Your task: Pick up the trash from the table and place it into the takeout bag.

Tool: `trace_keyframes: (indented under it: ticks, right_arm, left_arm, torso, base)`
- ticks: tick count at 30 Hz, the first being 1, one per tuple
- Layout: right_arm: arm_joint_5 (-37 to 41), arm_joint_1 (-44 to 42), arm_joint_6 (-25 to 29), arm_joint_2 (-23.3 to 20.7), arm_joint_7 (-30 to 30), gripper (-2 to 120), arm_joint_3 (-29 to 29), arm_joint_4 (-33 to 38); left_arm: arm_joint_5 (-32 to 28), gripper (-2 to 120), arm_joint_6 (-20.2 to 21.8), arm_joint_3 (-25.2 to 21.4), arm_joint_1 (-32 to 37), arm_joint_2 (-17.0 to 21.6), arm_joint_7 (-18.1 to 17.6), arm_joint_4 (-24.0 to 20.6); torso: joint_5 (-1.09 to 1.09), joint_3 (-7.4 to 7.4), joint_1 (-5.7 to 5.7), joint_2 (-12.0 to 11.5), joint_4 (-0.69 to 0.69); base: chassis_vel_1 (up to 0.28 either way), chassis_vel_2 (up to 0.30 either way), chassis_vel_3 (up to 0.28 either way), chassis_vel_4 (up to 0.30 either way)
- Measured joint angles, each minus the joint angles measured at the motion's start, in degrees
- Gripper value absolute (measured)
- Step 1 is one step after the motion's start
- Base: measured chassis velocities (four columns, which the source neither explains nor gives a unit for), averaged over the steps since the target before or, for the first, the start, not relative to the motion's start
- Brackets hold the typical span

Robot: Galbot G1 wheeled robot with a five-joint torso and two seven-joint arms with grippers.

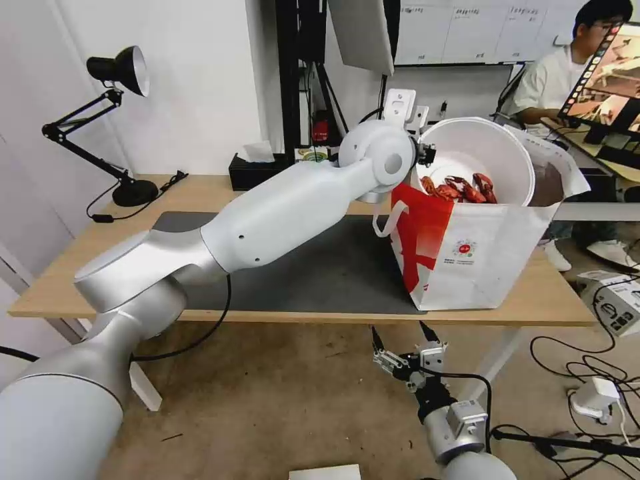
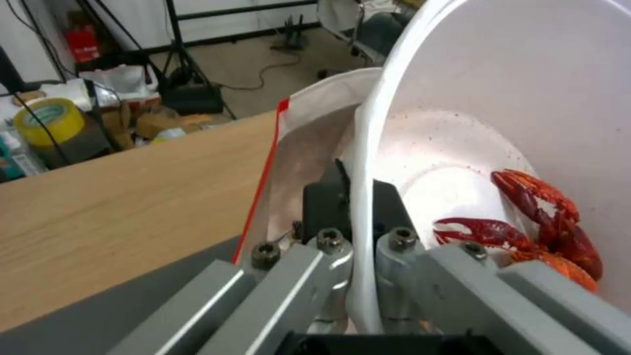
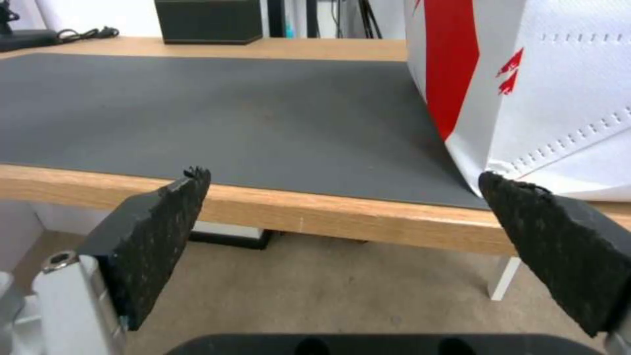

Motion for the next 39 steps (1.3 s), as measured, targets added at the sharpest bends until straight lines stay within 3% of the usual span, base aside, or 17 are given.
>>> trace_keyframes:
  ticks: [2, 5, 20, 27, 35, 39]
  right_arm:
    - [0.0, 0.0, 0.0, 0.0, 0.0, 100, 0.0, 0.0]
    - [0.0, 0.0, 0.0, 0.0, 0.0, 100, 0.0, 0.0]
    - [0.0, 0.0, 0.0, 0.0, 0.0, 100, 0.0, 0.0]
    - [0.0, 0.0, 0.0, 0.0, 0.0, 100, 0.0, 0.0]
    - [0.0, 0.0, 0.0, 0.0, 0.0, 100, 0.0, 0.0]
    - [0.0, 0.0, 0.0, 0.0, 0.0, 100, 0.0, 0.0]
  left_arm:
    - [0.0, 2, 0.0, 0.1, 0.0, 0.0, 0.0, -0.1]
    - [-0.1, 17, 0.5, 0.2, 0.0, 0.0, -0.3, -0.3]
    - [-0.2, 68, 0.6, 0.1, 0.0, 0.2, -0.6, -0.6]
    - [0.6, 95, -1.9, 0.0, 0.4, 2.1, -0.7, -2.2]
    - [3.4, 100, -4.1, -0.2, 1.5, 7.1, 0.3, -4.7]
    - [6.2, 100, -7.9, -0.4, 3.2, 11.2, 3.7, -7.0]
  torso:
    - [0.00, 0.00, 0.00, 0.0, 0.00]
    - [0.00, 0.00, 0.00, 0.0, 0.00]
    - [0.00, 0.00, 0.00, 0.0, 0.00]
    - [0.00, 0.00, 0.00, 0.0, -0.01]
    - [0.00, 0.00, 0.00, 0.0, 0.00]
    - [-0.01, 0.00, 0.00, 0.0, 0.02]
  base:
    - [0.000, 0.000, 0.000, 0.000]
    - [0.000, 0.000, 0.000, 0.000]
    - [0.000, 0.000, 0.000, 0.000]
    - [0.000, 0.000, 0.000, 0.000]
    - [0.000, 0.000, 0.000, 0.000]
    - [0.000, 0.000, 0.000, 0.000]
